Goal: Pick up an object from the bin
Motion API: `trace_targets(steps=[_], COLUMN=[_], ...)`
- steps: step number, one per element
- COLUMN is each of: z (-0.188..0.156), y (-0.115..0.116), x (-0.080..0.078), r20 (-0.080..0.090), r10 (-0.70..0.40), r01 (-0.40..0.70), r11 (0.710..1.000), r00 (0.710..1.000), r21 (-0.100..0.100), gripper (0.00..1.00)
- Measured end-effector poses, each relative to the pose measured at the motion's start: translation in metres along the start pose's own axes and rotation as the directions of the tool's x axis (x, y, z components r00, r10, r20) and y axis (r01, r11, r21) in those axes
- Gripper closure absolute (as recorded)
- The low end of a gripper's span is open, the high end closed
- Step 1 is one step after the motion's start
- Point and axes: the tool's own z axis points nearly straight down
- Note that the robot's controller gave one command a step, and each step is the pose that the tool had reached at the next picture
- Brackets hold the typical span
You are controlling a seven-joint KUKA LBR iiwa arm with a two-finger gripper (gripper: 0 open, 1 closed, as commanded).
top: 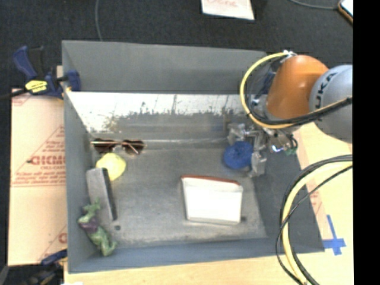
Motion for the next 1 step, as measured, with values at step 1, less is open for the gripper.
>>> trace_targets(steps=[1], z=[0.0046], y=[-0.0038], x=[-0.0015], r20=[0.002], r10=[0.098], r01=[-0.098], r11=[0.995], r00=[0.995], r21=[-0.001], gripper=[0.00])
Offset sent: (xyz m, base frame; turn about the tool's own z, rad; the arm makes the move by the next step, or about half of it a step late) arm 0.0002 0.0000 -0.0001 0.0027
